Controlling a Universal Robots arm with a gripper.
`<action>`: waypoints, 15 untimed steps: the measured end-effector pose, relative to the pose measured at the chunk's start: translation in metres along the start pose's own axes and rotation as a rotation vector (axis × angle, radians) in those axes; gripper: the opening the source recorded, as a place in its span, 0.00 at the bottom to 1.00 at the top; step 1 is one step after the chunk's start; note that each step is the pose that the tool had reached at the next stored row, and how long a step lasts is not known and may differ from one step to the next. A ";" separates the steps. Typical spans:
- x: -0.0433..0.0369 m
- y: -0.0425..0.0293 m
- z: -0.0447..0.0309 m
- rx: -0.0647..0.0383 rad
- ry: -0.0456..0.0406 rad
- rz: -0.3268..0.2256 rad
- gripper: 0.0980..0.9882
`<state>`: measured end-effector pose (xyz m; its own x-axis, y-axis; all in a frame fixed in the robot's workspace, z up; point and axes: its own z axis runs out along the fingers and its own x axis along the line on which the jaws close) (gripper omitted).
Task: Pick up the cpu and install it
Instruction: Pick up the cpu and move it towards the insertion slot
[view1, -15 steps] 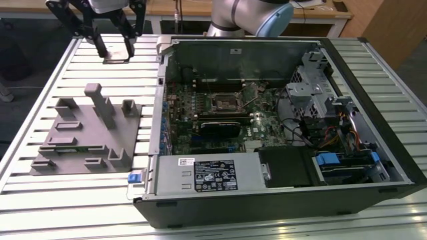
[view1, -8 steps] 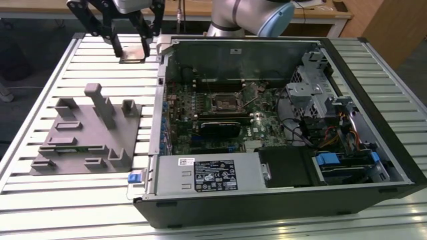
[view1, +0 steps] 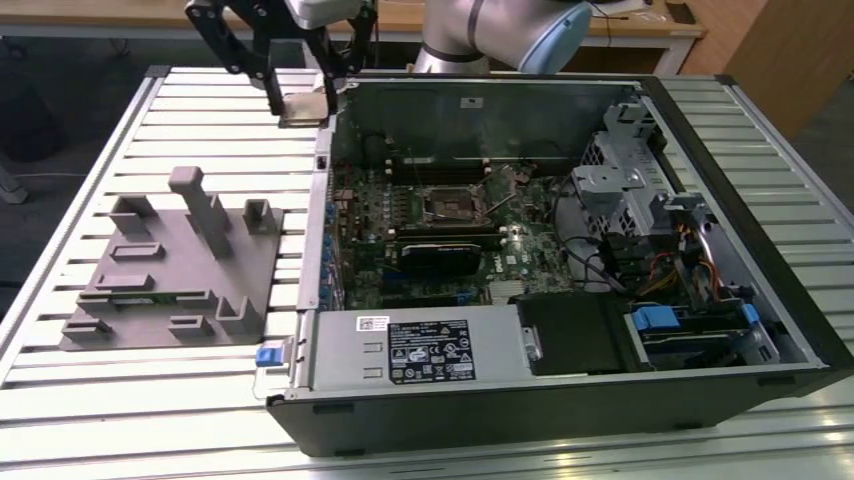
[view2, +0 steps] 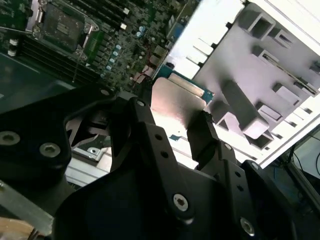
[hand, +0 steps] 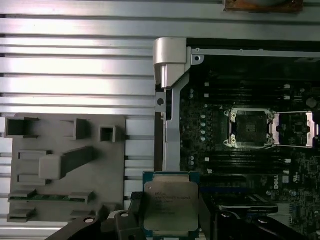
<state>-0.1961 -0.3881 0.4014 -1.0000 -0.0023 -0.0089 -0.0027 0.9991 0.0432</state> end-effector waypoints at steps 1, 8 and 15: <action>-0.0025 0.0001 0.0003 0.000 -0.0001 0.000 0.49; -0.0176 0.0002 0.0016 0.000 -0.0002 0.000 0.49; -0.0377 0.0006 0.0033 0.000 -0.0001 0.000 0.49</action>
<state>-0.1583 -0.3872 0.3985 -1.0000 -0.0023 -0.0090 -0.0027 0.9991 0.0432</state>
